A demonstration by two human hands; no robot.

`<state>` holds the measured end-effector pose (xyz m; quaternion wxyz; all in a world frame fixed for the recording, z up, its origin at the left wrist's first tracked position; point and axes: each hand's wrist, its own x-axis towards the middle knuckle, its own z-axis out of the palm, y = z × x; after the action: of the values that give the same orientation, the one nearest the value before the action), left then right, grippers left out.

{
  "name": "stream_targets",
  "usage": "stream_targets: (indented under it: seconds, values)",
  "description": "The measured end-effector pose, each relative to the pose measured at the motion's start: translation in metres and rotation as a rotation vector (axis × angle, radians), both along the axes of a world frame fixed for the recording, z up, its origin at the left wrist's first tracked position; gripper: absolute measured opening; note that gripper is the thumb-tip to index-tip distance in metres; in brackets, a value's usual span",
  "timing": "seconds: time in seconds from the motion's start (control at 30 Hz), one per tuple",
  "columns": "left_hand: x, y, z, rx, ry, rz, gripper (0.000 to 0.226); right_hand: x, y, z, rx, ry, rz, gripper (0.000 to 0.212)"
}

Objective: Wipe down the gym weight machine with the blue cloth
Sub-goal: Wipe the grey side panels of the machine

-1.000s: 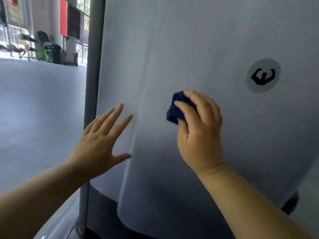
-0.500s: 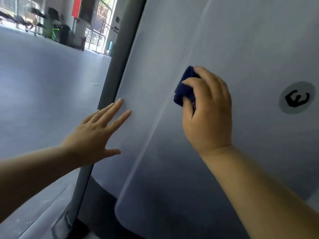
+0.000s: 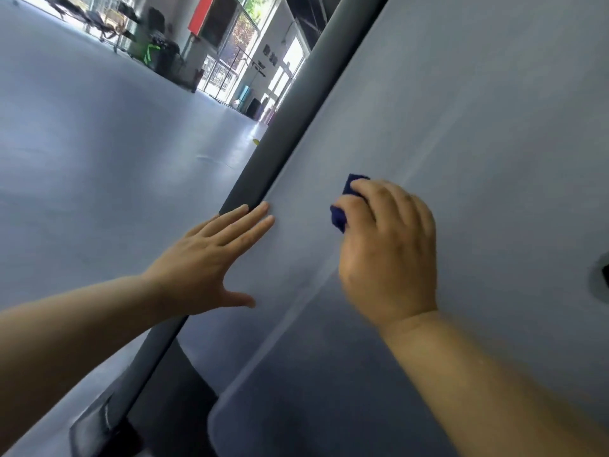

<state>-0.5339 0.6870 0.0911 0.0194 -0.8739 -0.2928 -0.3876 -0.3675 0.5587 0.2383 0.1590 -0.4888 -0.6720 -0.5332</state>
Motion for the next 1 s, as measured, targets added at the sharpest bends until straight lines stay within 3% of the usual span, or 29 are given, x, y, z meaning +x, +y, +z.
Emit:
stream_targets:
  seconds: [0.13, 0.2, 0.27, 0.37, 0.47, 0.6, 0.7, 0.8, 0.9, 1.0]
  values:
    - [-0.001, 0.000, -0.005, -0.034, -0.054, 0.005, 0.114, 0.004, -0.002, -0.068, -0.418, -0.275, 0.025, 0.029]
    - [-0.001, 0.001, -0.012, -0.089, -0.068, 0.009, 0.115, 0.007, -0.003, -0.076, -0.525, -0.372, 0.030, 0.036]
    - [-0.004, 0.004, -0.021, -0.112, -0.067, 0.017, 0.117, 0.006, 0.003, -0.059, -0.461, -0.332, 0.076, 0.030]
    - [-0.009, 0.009, -0.036, -0.152, -0.025, 0.039, 0.118, -0.002, 0.015, -0.011, -0.131, -0.125, 0.087, 0.014]
    - [-0.009, 0.009, -0.044, -0.160, -0.028, 0.046, 0.117, -0.013, 0.025, 0.003, 0.022, 0.002, -0.004, 0.024]
    - [-0.007, 0.008, -0.046, -0.192, -0.032, 0.075, 0.121, -0.021, 0.033, -0.062, -0.290, -0.185, -0.078, 0.037]
    - [-0.010, 0.011, -0.051, -0.244, -0.046, 0.092, 0.129, -0.017, 0.034, -0.088, -0.520, -0.380, -0.033, 0.030]
    - [-0.013, 0.014, -0.055, -0.320, -0.019, 0.080, 0.127, -0.015, 0.043, -0.065, -0.411, -0.406, 0.065, 0.029]
    - [-0.013, 0.017, -0.058, -0.365, -0.020, 0.040, 0.130, -0.025, 0.055, -0.022, -0.158, -0.195, 0.020, 0.022]
    - [-0.012, 0.016, -0.060, -0.404, -0.049, 0.016, 0.129, -0.034, 0.060, -0.033, -0.198, -0.195, -0.032, 0.025]
